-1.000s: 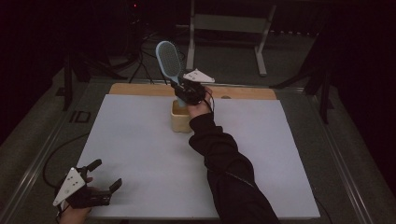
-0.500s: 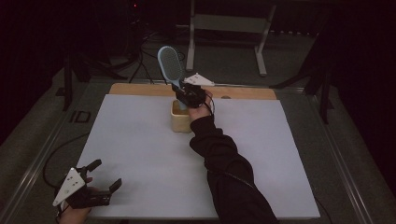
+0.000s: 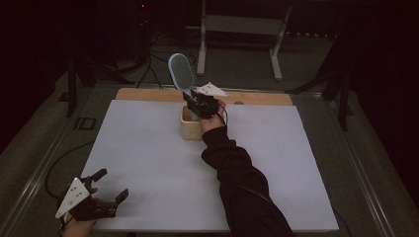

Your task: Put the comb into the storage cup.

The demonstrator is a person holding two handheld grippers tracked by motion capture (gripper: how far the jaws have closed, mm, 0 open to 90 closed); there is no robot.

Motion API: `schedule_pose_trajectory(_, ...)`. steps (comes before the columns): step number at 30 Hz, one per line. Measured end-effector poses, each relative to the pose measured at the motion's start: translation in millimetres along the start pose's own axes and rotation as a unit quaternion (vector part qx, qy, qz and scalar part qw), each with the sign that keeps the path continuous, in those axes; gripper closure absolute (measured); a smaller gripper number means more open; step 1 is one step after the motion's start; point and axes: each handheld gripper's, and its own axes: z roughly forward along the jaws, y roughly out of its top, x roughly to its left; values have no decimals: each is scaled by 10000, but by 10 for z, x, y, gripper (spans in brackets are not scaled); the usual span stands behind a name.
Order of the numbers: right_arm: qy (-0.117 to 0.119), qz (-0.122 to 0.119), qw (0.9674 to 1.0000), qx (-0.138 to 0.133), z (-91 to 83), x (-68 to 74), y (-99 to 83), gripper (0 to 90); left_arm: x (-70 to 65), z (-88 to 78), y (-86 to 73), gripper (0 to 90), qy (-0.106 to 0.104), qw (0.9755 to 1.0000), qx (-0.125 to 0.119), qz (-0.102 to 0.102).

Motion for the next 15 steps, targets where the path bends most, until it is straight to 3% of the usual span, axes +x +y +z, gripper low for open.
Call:
schedule_pose_trajectory(9, 17, -39, 10000, -1, -37, 27, -117, 700, -3, 3, -2, 0, -1, 10000, 2, -2)
schedule_pose_trajectory(15, -29, -260, 9997, -23, -109, 57, -172, 699, -2, 5, -4, 0, 9, 10000, 12, -8)
